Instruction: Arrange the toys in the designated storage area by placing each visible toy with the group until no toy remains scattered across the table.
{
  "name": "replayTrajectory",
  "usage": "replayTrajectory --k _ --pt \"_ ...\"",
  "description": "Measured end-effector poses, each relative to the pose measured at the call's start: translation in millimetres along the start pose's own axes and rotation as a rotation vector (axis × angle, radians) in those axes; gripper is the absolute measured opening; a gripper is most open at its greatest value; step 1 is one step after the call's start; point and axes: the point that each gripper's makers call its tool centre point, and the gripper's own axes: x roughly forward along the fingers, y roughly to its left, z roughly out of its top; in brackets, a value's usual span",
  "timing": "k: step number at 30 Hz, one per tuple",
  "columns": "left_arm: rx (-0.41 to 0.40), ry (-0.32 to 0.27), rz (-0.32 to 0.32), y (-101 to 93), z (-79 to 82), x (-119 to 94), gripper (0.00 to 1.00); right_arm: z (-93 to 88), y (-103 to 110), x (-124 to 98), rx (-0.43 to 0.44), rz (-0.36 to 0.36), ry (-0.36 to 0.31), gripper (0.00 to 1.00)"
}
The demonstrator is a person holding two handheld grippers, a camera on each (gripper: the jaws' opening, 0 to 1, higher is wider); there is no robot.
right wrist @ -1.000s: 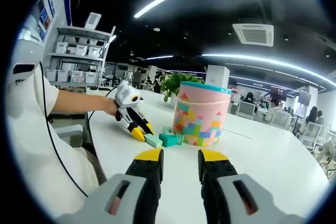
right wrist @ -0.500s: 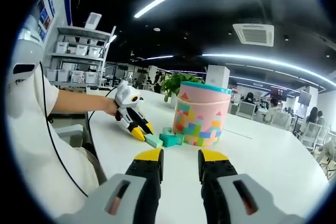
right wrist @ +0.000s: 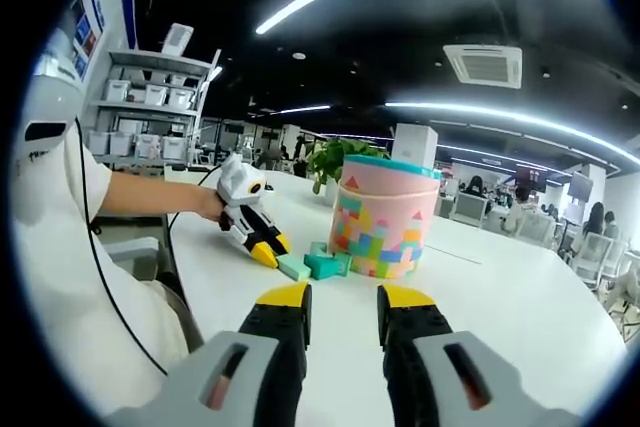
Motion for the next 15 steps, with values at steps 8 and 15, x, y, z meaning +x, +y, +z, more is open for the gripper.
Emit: replayTrajectory --k 8,15 --pt "0.002 -0.006 -0.018 -5.0 1.4 0.0 0.24 -0.3 0.9 1.1 -0.001 0.003 0.002 0.26" --pt "0.005 -0.005 -0.015 -7.0 1.8 -0.8 0.23 -0.5 0.9 0.8 -0.001 0.002 0.003 0.26"
